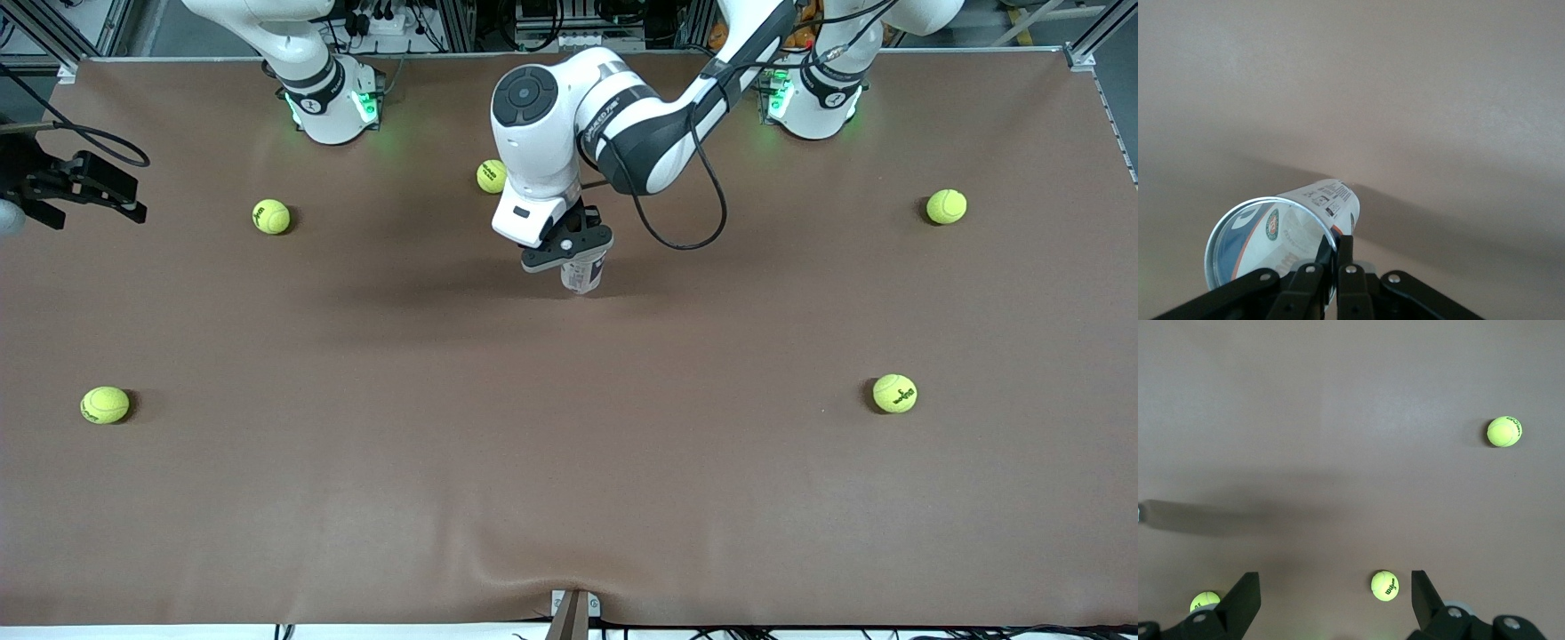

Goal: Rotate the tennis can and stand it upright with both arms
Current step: 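Lower the upright can onto the table with the left gripper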

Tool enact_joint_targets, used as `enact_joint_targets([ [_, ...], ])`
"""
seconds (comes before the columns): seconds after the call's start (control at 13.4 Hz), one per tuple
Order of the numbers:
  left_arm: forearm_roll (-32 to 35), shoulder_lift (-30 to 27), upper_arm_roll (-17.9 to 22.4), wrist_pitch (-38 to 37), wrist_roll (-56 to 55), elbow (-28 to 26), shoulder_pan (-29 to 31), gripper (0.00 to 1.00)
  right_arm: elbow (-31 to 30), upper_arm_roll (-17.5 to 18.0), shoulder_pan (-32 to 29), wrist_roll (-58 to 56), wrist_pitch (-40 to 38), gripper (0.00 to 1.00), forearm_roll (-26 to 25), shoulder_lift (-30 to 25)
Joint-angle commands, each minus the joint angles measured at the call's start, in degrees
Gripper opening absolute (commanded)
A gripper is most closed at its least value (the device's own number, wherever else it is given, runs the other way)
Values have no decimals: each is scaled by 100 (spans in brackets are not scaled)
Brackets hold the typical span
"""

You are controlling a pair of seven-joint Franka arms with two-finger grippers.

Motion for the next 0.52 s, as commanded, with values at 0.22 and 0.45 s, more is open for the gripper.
enact_joint_targets([
  [0.22, 317, 272, 45, 199, -159, 176, -90, 0, -87, -8, 58, 99, -26, 100, -95, -137],
  [0.45, 344, 316, 45, 217, -159, 159, -99, 0, -96, -8, 58, 99, -26, 100, -95, -119],
])
